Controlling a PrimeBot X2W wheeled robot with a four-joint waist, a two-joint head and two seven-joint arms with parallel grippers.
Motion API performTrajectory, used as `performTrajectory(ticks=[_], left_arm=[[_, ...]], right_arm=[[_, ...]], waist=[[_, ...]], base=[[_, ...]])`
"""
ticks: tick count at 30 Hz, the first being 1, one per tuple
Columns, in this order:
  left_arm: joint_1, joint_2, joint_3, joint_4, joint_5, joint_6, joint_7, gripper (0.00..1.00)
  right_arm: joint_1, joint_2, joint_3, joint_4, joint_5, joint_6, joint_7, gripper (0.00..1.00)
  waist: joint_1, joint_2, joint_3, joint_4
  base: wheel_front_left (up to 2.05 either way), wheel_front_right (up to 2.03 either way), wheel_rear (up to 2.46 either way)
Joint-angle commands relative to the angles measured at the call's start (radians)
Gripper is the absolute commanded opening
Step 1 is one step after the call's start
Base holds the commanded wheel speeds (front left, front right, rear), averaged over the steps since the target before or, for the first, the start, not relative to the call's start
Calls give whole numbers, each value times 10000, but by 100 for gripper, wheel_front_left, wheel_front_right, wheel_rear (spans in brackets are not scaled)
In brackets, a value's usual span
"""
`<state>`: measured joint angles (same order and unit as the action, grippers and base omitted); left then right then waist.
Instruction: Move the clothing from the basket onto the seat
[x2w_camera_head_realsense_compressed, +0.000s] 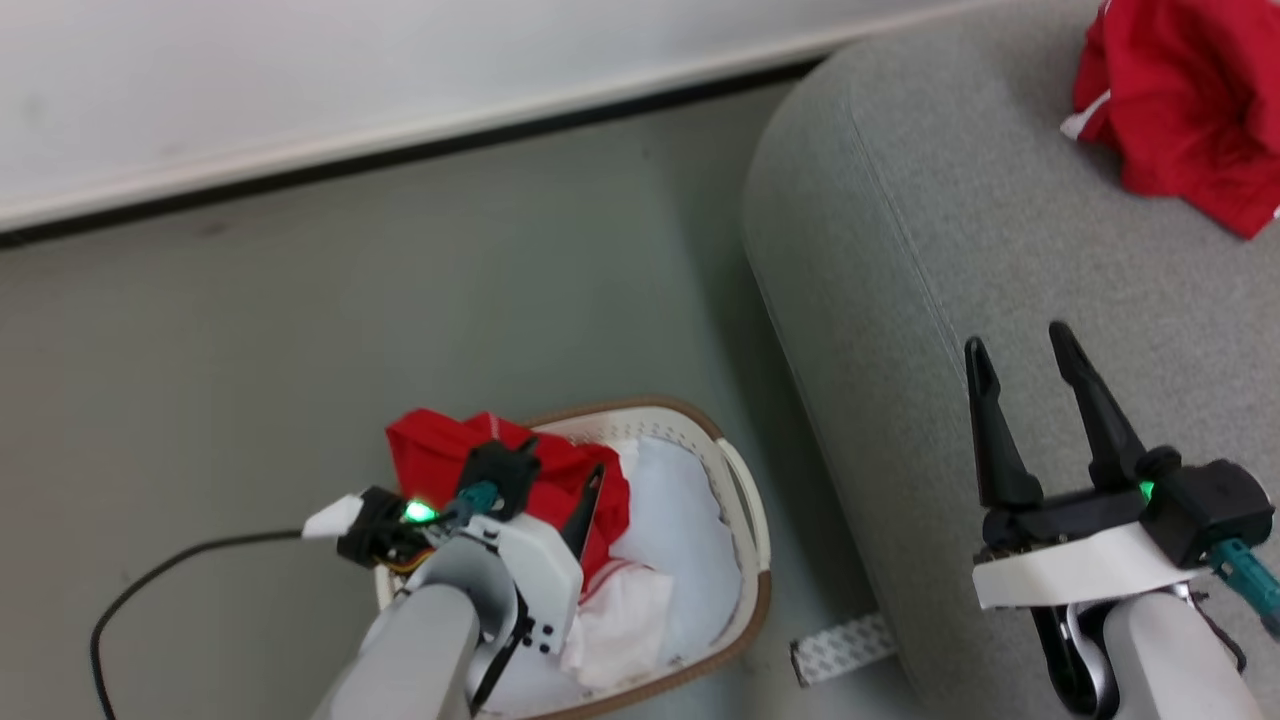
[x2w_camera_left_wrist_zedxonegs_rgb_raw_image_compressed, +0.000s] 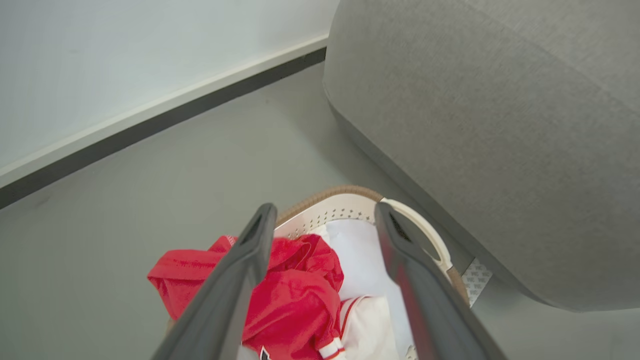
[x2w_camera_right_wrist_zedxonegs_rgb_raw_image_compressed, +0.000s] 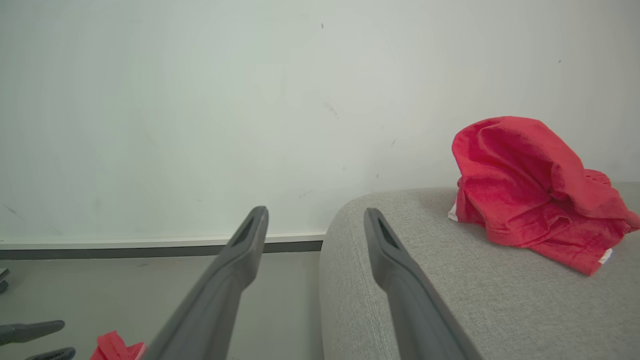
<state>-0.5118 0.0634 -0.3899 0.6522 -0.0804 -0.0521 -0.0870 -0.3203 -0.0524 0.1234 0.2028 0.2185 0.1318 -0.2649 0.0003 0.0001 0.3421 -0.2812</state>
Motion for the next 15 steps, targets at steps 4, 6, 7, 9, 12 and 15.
performTrajectory(ticks=[4,6,7,9,12,15], left_arm=[[-1038,43,-282,1081,399,33,708,100],[-1444,99,-433,1610,562,33,1170,100],[-1642,121,-456,1828,577,87,1366,100],[-2016,240,-524,2257,720,160,1750,100],[-2539,499,-583,2803,926,323,2240,100],[-3010,762,-615,3235,1081,484,2593,100]], right_arm=[[-686,21,217,-291,529,-22,9,100],[-945,20,282,-400,724,-22,10,100],[-1075,25,323,-457,837,-22,9,100],[-1313,26,408,-582,1106,-22,10,100],[-1682,24,567,-806,1450,-22,10,100],[-2007,25,690,-1080,1843,-22,9,100]], waist=[[-3,-1,1724,-935],[-3,-1,2159,-1089],[-3,-1,2359,-1165],[-3,-1,2751,-1321],[-3,-1,3383,-1573],[-3,-1,3962,-1793]], base=[[0,0,0],[0,0,0],[0,0,0],[0,0,0],[0,0,0],[0,0,0]])
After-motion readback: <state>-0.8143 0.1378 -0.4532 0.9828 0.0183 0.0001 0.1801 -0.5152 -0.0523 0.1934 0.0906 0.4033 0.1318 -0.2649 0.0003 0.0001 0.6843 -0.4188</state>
